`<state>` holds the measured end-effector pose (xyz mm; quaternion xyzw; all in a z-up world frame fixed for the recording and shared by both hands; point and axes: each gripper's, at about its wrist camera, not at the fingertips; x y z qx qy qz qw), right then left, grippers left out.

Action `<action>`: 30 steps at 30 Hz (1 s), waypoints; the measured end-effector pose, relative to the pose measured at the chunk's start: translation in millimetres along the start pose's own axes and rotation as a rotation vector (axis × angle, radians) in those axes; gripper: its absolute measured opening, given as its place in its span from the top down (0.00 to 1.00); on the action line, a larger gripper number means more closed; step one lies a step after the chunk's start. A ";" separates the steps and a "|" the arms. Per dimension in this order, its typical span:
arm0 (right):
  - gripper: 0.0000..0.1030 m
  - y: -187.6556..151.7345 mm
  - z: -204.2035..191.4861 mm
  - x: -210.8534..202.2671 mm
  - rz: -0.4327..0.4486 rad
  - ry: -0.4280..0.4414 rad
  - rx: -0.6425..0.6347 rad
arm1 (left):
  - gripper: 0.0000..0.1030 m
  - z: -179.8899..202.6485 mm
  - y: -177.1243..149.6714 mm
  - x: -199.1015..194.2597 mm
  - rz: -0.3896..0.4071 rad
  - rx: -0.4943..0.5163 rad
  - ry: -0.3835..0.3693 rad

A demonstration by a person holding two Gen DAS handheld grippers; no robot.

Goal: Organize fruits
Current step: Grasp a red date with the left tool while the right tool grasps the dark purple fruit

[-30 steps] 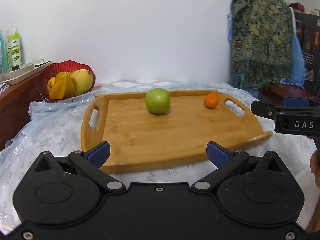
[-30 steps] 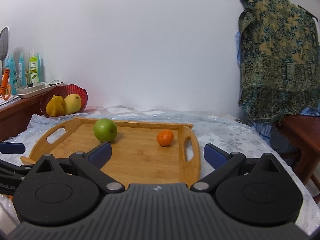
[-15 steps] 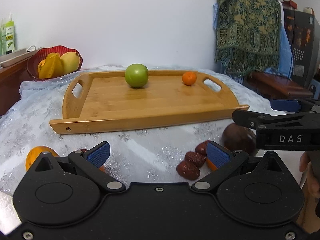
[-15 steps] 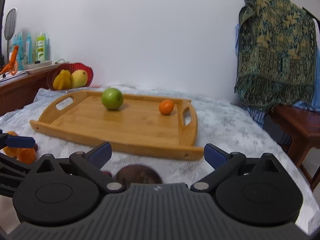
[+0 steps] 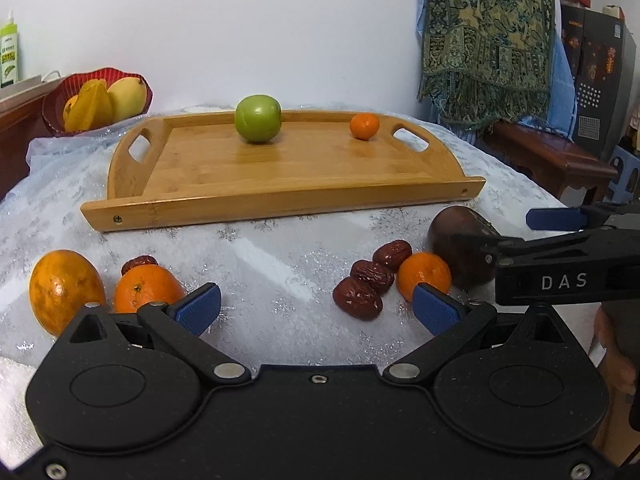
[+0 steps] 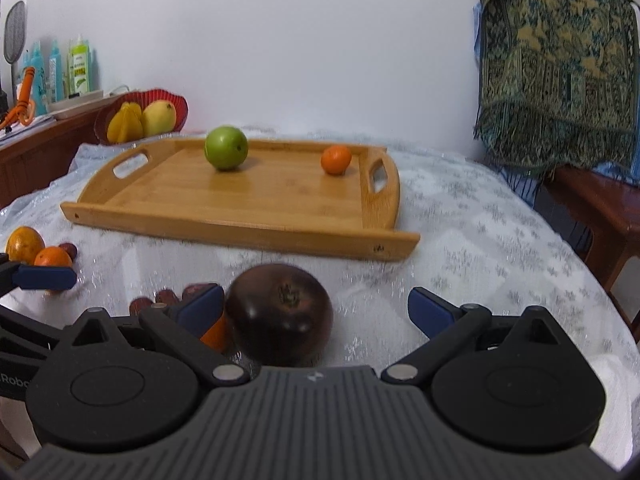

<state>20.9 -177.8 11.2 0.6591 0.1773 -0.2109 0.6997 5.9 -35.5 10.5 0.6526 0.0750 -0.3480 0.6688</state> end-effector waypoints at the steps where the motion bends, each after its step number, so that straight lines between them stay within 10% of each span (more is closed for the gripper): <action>1: 0.00 -0.7 1.6 0.7 -0.009 0.008 0.010 | 0.03 1.2 0.2 0.0 0.000 0.005 0.001; 12: 0.00 -2.2 11.0 15.2 -0.083 0.063 0.102 | 0.44 2.8 -2.7 7.5 -0.038 0.018 -0.059; 30: 0.00 -7.2 22.6 29.2 -0.119 0.054 0.221 | 0.57 8.4 -2.4 12.4 -0.037 0.047 -0.073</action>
Point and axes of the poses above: each gripper's, at about its wrist camera, not at the fingertips, and x roughly the way its jaws point, z to its right, y to its top, and after that the axes turned 6 degrees about -y, right-handed
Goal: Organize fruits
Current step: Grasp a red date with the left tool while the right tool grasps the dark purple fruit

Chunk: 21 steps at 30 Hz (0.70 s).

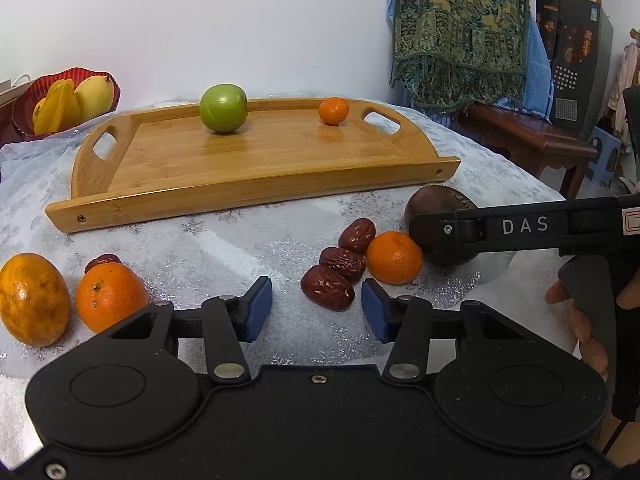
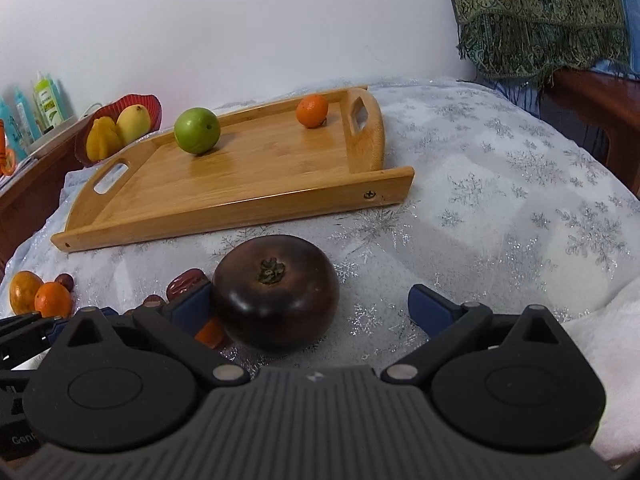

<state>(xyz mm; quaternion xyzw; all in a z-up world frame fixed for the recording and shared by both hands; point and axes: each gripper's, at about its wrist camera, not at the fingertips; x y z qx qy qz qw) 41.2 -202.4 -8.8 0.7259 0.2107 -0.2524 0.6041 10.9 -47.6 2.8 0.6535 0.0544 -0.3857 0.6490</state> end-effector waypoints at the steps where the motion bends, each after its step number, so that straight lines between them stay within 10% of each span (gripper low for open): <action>1: 0.00 -0.1 0.4 0.1 0.000 0.002 0.003 | 0.58 0.3 0.0 0.3 -0.001 0.002 -0.001; 21: 0.11 -4.2 -0.2 -10.1 0.042 0.054 0.026 | 0.73 3.1 0.3 -0.4 -0.002 0.006 -0.010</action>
Point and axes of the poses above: each gripper's, at about its wrist camera, not at the fingertips, and x roughly the way its jaws point, z to its right, y to its top, and after that the axes turned 6 degrees about -y, right-handed
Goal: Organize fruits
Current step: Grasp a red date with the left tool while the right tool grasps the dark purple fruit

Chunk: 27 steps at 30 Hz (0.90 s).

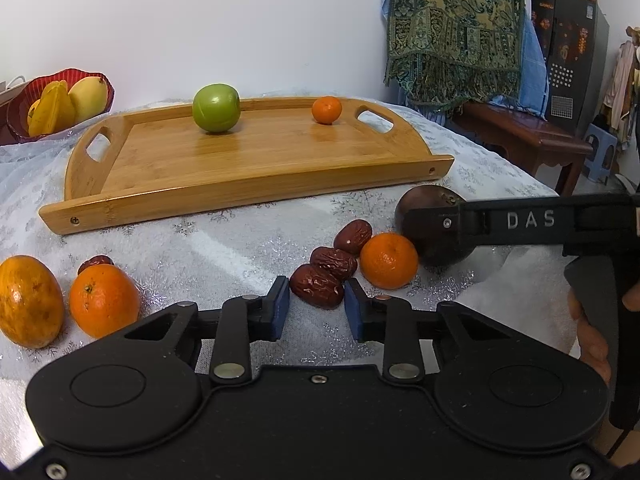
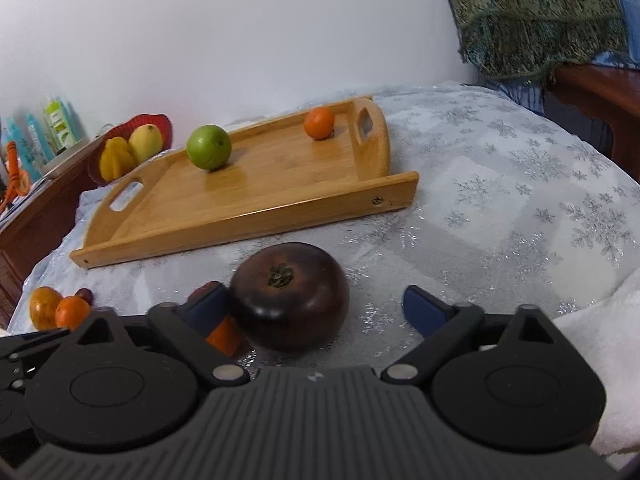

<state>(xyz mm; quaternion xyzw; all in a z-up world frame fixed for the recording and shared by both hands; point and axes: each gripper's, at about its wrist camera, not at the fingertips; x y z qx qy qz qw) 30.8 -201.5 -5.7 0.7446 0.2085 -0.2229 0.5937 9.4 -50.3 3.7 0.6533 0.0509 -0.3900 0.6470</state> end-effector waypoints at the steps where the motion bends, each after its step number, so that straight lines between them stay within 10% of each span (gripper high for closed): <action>1: 0.14 -0.8 -2.4 -0.8 0.004 0.004 -0.012 | 0.73 0.1 0.0 0.1 0.000 0.001 0.000; 8: 0.35 -1.1 -10.0 -4.2 0.019 0.029 -0.031 | 0.73 -0.3 0.2 -0.5 0.001 0.001 0.003; 27: 0.39 6.2 -19.0 -7.1 0.068 -0.016 0.021 | 0.73 -14.8 13.1 -7.4 0.044 -0.048 0.066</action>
Point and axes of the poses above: each gripper's, at about its wrist camera, not at the fingertips, and x roughly the way its jaws point, z to its right, y to its top, and after that the axes turned 6 degrees about -y, right-handed
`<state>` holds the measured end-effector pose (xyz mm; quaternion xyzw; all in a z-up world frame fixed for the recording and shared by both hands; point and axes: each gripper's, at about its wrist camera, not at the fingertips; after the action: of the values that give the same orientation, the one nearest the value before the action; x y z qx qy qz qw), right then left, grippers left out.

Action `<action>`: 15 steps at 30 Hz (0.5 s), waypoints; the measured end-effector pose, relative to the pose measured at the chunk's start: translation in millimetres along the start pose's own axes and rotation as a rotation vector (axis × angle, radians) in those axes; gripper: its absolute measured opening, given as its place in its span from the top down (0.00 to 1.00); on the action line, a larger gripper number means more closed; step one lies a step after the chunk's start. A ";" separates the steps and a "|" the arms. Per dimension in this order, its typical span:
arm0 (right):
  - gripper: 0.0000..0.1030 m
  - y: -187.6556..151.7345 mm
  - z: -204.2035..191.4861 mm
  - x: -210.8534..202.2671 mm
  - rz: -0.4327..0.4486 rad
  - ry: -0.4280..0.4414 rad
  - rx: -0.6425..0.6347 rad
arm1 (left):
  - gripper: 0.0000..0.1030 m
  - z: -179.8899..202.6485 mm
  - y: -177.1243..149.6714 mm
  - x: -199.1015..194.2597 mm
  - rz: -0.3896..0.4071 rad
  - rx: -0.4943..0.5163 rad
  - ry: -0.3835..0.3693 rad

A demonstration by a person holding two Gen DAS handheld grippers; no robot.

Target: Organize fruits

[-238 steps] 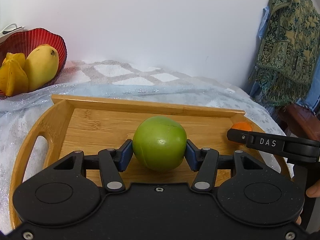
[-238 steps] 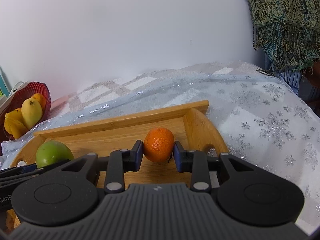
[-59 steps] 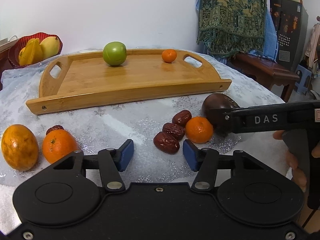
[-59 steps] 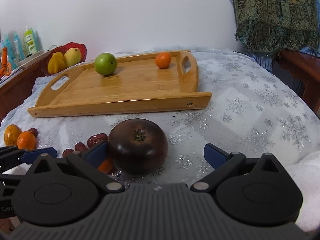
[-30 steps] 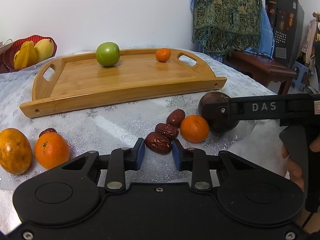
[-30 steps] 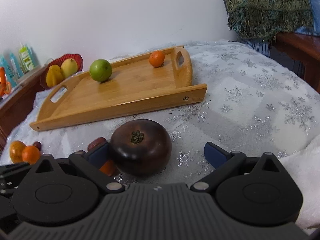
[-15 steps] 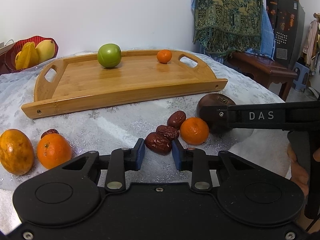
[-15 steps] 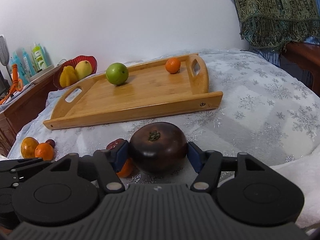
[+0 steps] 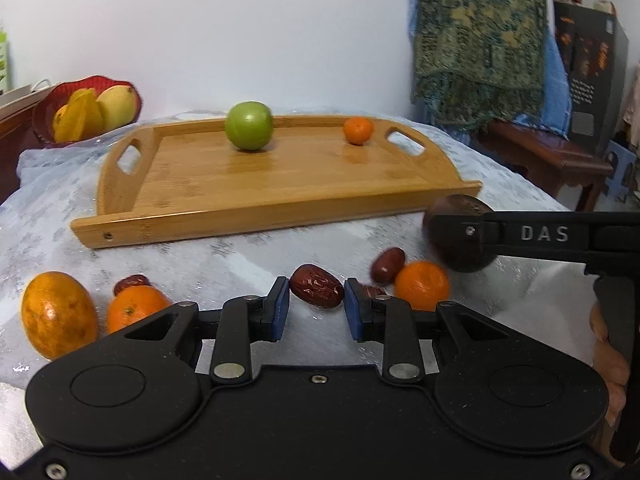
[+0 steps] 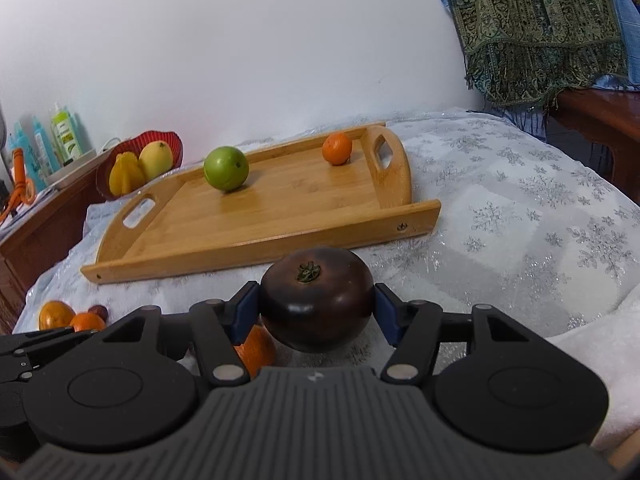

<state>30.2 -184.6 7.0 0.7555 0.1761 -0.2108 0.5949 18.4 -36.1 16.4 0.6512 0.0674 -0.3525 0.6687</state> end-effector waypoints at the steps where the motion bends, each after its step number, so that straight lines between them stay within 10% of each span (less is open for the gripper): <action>1: 0.38 1.2 -0.5 0.4 0.003 0.002 0.007 | 0.73 -2.6 1.5 -0.3 0.002 -0.012 0.000; 15: 0.39 54.8 -15.3 21.5 0.063 0.030 0.039 | 0.73 -39.6 62.8 25.1 0.020 -0.128 0.015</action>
<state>78.4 -181.9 43.9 0.7753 0.1568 -0.1840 0.5835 86.7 -15.4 48.7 0.6104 0.0885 -0.3359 0.7119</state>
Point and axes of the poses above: each gripper's, at about its wrist camera, not at the fingertips, and x roughly the way its jaws point, z to its right, y to its top, and after that the axes turned 6 degrees about -y, right-handed
